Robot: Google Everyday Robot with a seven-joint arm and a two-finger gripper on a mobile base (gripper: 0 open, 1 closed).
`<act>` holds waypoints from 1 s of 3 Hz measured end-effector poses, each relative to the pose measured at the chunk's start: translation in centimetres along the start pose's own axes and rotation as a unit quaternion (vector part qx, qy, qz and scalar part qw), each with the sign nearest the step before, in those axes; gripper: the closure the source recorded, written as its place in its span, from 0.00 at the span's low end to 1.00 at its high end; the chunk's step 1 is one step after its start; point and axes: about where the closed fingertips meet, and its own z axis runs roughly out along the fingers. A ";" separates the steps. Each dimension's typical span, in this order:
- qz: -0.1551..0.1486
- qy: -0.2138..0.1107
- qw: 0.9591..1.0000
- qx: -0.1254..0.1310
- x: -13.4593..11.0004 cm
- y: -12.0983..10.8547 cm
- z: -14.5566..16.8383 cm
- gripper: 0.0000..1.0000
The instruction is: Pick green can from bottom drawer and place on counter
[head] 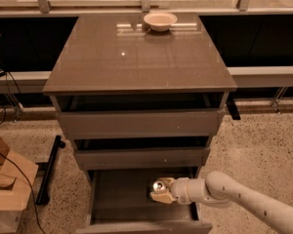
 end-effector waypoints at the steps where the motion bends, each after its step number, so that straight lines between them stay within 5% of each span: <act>1: -0.052 -0.029 0.998 -0.027 -5.1 1.5 -6.3 1.00; 2: -0.159 -0.045 0.983 -0.078 -12.6 6.2 -14.1 1.00; 3: -0.248 -0.045 0.961 -0.112 -18.1 10.0 -18.6 1.00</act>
Offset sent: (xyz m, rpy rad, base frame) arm -0.0685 -0.0733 0.2759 0.1337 -0.3235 0.4419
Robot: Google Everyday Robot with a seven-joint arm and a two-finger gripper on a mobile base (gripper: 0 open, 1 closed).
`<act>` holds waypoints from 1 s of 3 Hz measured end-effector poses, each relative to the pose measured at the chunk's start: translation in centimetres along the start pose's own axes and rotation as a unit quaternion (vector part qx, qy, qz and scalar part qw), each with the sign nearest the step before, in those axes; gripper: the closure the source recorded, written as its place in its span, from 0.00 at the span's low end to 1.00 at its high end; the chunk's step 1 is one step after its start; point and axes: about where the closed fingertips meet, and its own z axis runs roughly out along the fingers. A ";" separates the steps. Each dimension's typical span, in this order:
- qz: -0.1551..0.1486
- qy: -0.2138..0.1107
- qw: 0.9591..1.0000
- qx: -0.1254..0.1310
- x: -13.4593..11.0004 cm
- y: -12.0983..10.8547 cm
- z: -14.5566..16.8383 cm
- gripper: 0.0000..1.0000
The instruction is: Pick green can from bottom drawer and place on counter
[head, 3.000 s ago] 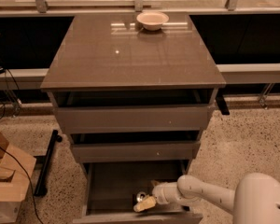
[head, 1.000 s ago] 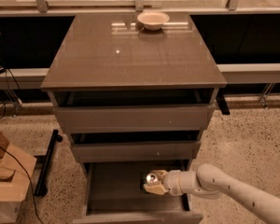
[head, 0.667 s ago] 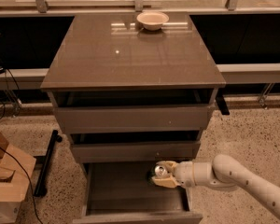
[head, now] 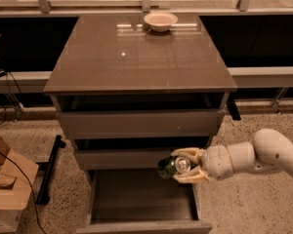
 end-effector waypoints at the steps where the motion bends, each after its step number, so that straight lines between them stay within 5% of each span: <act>1: -0.107 0.020 0.994 -0.031 -6.9 0.1 -1.9 1.00; 2: -0.237 0.054 0.969 -0.054 -14.6 -0.4 -3.6 1.00; 3: -0.237 0.054 0.968 -0.054 -14.6 -0.4 -3.6 1.00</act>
Offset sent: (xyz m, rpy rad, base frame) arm -0.0054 0.0311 0.2262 -0.2024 -0.6381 0.4026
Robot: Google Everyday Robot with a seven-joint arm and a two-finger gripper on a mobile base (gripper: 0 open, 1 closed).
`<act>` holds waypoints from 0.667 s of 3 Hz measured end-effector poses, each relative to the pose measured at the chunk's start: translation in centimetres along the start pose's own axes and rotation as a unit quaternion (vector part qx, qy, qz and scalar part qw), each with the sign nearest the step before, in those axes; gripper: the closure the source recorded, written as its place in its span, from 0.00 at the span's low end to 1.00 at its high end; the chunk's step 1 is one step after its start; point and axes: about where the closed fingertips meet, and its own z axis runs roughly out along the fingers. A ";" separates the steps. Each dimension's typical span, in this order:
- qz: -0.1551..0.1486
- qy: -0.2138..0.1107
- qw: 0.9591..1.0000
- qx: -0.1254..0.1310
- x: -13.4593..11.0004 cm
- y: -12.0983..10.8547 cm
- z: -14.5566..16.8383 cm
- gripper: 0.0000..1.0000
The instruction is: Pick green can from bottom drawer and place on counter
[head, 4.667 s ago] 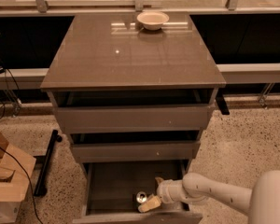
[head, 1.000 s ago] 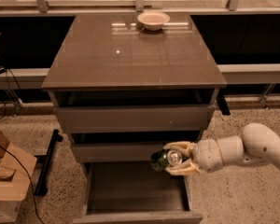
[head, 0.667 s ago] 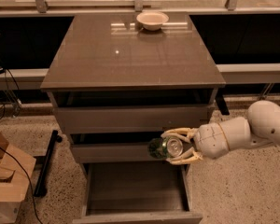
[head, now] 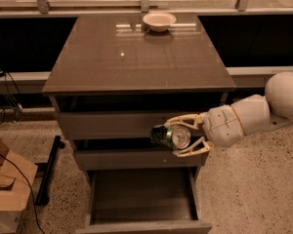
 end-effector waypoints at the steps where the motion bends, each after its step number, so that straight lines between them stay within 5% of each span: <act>1: -0.029 0.044 0.999 -0.002 0.1 -2.0 0.2 1.00; 2: -0.076 0.089 0.993 -0.006 -0.1 -5.6 0.3 1.00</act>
Offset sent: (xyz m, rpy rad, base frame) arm 0.0816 0.0305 0.0471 -0.2344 -0.3011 0.0125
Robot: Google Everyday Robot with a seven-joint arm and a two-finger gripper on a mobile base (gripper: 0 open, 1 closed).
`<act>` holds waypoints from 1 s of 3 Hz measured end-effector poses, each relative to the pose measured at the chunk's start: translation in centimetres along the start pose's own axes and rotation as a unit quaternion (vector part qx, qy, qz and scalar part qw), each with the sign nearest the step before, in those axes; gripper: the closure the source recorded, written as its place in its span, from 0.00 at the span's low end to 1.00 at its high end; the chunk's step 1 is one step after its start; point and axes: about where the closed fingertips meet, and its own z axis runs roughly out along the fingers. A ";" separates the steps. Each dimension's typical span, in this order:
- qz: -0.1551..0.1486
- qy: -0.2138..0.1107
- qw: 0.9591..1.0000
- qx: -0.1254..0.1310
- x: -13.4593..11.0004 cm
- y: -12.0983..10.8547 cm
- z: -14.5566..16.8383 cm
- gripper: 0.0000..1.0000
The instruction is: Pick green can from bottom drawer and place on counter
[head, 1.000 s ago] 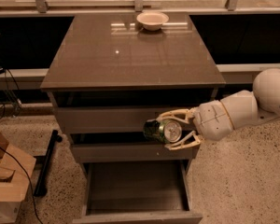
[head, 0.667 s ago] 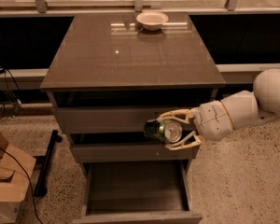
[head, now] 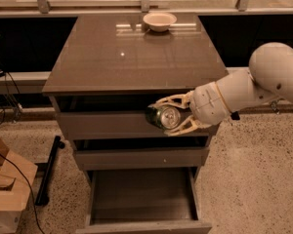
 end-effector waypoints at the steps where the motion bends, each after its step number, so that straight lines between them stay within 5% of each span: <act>1: -0.046 0.034 0.998 0.004 0.0 -4.3 -1.0 1.00; 3: -0.106 0.079 0.990 0.055 1.5 -14.2 -3.8 1.00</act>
Offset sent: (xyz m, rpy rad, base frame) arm 0.1115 0.0188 0.1106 -0.0657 -0.3332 -0.0160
